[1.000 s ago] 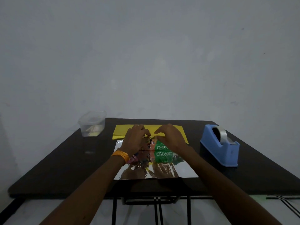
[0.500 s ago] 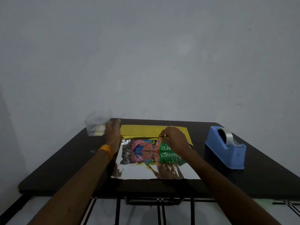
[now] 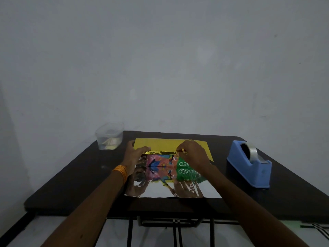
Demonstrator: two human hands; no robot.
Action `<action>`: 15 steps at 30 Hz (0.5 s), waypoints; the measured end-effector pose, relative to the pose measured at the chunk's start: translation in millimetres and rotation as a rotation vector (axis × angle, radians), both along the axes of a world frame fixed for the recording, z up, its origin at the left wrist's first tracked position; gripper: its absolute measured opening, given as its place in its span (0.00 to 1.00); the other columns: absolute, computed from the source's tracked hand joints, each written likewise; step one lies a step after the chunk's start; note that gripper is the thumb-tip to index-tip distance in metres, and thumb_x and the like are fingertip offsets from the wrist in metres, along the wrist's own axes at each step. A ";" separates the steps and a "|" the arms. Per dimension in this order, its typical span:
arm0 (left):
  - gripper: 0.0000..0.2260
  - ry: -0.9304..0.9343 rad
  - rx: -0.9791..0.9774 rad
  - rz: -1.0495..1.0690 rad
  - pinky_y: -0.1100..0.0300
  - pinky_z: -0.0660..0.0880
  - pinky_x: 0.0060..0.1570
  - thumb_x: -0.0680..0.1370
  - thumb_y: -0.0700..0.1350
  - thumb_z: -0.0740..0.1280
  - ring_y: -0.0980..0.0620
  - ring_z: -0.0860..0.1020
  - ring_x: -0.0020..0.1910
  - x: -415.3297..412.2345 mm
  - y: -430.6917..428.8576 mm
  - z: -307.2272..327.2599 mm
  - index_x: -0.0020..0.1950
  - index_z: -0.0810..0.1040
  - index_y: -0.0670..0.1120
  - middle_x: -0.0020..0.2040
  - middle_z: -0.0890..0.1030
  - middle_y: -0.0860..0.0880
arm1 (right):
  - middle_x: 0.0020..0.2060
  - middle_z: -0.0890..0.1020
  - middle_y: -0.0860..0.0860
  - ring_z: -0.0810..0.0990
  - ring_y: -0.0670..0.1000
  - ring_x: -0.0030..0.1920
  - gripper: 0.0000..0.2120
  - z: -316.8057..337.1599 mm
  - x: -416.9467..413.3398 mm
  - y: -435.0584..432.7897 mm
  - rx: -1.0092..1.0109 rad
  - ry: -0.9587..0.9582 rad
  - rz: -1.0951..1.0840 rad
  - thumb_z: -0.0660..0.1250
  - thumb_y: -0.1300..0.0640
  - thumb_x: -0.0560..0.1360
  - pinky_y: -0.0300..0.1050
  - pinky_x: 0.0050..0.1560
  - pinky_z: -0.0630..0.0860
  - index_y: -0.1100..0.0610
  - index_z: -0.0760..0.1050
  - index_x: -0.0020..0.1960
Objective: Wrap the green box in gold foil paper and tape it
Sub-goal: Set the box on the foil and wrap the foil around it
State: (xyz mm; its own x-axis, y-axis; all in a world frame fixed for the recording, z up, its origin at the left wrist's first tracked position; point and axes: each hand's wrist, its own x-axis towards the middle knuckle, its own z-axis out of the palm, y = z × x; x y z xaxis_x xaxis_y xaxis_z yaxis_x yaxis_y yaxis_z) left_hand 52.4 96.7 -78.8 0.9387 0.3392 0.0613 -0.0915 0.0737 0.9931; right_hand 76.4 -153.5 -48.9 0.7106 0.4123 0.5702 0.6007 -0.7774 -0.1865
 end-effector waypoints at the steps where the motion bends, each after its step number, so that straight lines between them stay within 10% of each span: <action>1: 0.32 -0.009 -0.004 -0.002 0.42 0.76 0.61 0.71 0.42 0.77 0.43 0.78 0.59 0.0 0.6 0.5 0.71 0.64 0.47 0.63 0.76 0.45 | 0.52 0.83 0.49 0.78 0.52 0.54 0.07 0.5 0.0 0.3 -0.003 0.000 0.001 0.69 0.55 0.77 0.47 0.50 0.73 0.52 0.84 0.54; 15: 0.27 -0.131 0.200 0.153 0.50 0.73 0.61 0.76 0.46 0.72 0.46 0.70 0.68 -2.6 -4.4 3.3 0.74 0.67 0.49 0.72 0.69 0.46 | 0.51 0.83 0.49 0.78 0.52 0.55 0.07 0.4 -3.8 0.8 -0.014 -0.016 -0.008 0.69 0.55 0.77 0.48 0.49 0.74 0.52 0.83 0.53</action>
